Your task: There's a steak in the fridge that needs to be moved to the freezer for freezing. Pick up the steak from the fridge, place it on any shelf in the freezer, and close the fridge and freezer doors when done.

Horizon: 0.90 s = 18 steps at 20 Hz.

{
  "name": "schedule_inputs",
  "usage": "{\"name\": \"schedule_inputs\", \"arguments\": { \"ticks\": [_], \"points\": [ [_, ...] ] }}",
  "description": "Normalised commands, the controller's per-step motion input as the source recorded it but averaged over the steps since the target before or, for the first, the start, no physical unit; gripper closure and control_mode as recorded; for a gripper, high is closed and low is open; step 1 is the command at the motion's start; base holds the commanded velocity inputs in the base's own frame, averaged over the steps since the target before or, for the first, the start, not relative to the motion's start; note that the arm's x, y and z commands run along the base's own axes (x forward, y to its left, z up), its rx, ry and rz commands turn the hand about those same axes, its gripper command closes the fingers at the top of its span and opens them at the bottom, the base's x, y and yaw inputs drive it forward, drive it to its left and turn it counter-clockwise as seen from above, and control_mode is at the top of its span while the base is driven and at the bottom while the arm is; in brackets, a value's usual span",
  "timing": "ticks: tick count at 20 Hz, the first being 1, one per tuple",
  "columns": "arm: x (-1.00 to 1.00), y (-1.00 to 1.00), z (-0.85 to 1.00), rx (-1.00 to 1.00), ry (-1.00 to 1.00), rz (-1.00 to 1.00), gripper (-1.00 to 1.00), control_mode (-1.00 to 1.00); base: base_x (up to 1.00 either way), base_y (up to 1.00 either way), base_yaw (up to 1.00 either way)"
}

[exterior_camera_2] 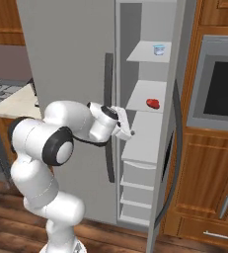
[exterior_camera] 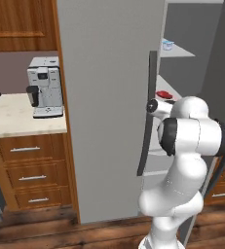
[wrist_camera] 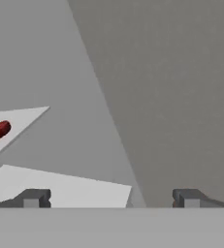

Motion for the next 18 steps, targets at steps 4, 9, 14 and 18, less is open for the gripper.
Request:
{"name": "schedule_inputs", "arguments": {
  "ticks": [4, 9, 14, 18],
  "points": [
    [0.99, 0.14, 0.0, -0.03, 0.09, -0.22, -1.0, -1.0, 0.0, 0.0, 0.0],
    [0.87, 0.1, 0.0, -0.02, 0.09, -0.18, -1.0, -1.0, 0.0, 0.0, 0.0],
    [-0.24, -0.06, 0.3, 0.0, -0.01, -0.06, -1.0, -1.0, 0.0, 0.0, 0.0],
    [-0.76, 0.0, 0.67, 0.0, -0.11, 0.0, -1.0, -1.0, 0.0, 0.0, 0.0]
  ]
}}
